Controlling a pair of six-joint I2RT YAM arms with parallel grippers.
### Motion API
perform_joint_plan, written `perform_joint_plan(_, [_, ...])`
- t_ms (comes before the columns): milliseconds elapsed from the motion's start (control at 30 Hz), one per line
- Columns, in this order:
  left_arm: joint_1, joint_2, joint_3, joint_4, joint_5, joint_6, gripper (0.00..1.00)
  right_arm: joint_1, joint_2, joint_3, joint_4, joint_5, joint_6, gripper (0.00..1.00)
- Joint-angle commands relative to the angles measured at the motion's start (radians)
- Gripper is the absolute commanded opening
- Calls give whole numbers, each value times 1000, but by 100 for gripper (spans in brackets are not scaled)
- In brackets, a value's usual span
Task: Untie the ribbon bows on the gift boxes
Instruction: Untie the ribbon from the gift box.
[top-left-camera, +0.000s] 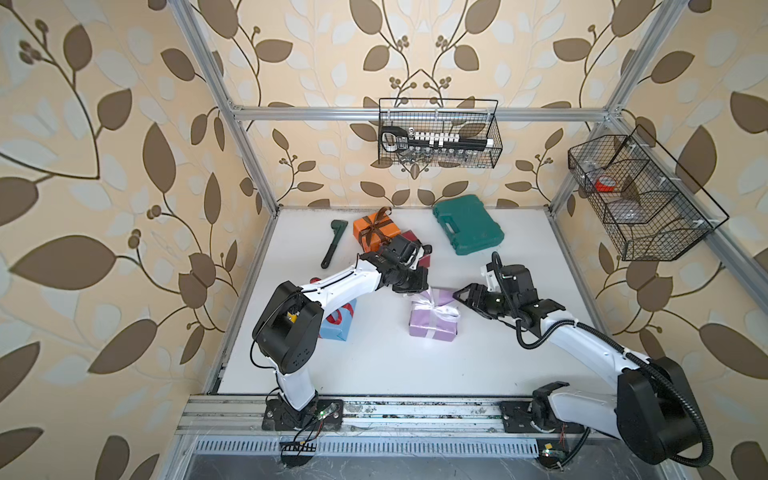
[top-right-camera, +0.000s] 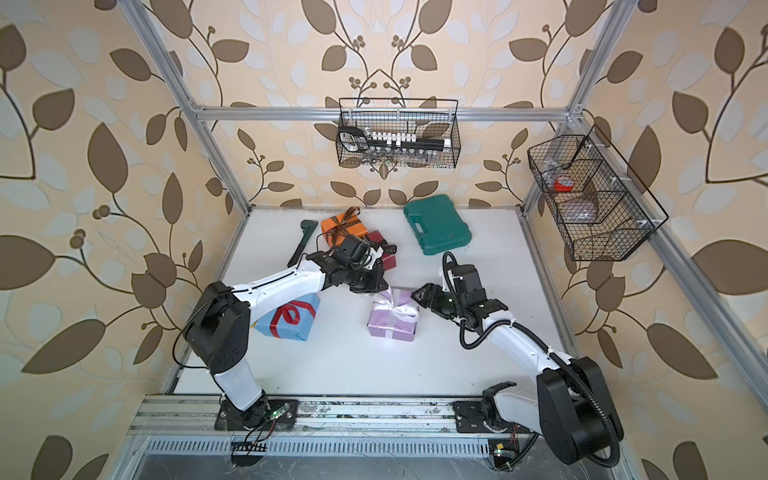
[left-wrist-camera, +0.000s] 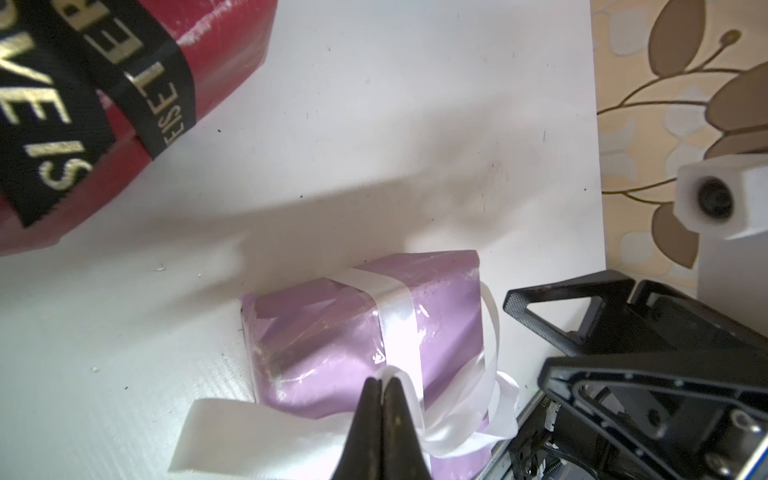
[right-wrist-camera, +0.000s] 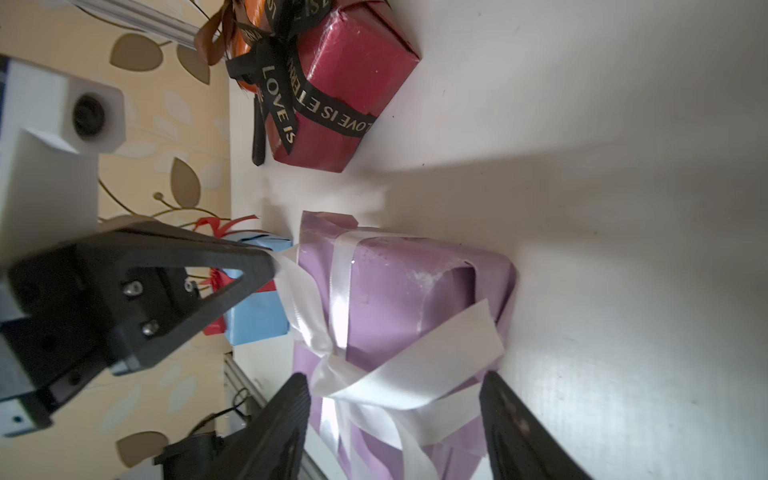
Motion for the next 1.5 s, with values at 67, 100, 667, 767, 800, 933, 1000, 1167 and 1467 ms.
perform_joint_plan(67, [-12,-29,-12,2,16,1,0,-2,30,-64,153,-93,154,70])
perform_joint_plan(100, [-11,-28,-9,3,17,1,0,-1,34,-71,166,-96,165,71])
perform_joint_plan(667, [-15,-24,-24,18,12,-15,0,1,82,-77,276,-39,194,44])
perform_joint_plan(767, [-15,-32,-37,21,7,-16,0,0,123,-70,314,-34,201,30])
perform_joint_plan(800, [-15,-33,-41,23,6,-17,0,1,135,-70,335,-39,210,27])
perform_joint_plan(933, [-14,-41,-55,23,3,-21,0,1,144,-55,348,-18,204,11])
perform_joint_plan(1000, [-14,-46,-63,25,-1,-21,0,0,137,-47,331,4,188,3])
perform_joint_plan(1167, [-14,-48,-73,25,-8,-22,0,-1,128,-42,335,23,179,0])
perform_joint_plan(1467, [-12,-71,-87,1,-68,-31,0,-7,72,-19,289,66,116,0])
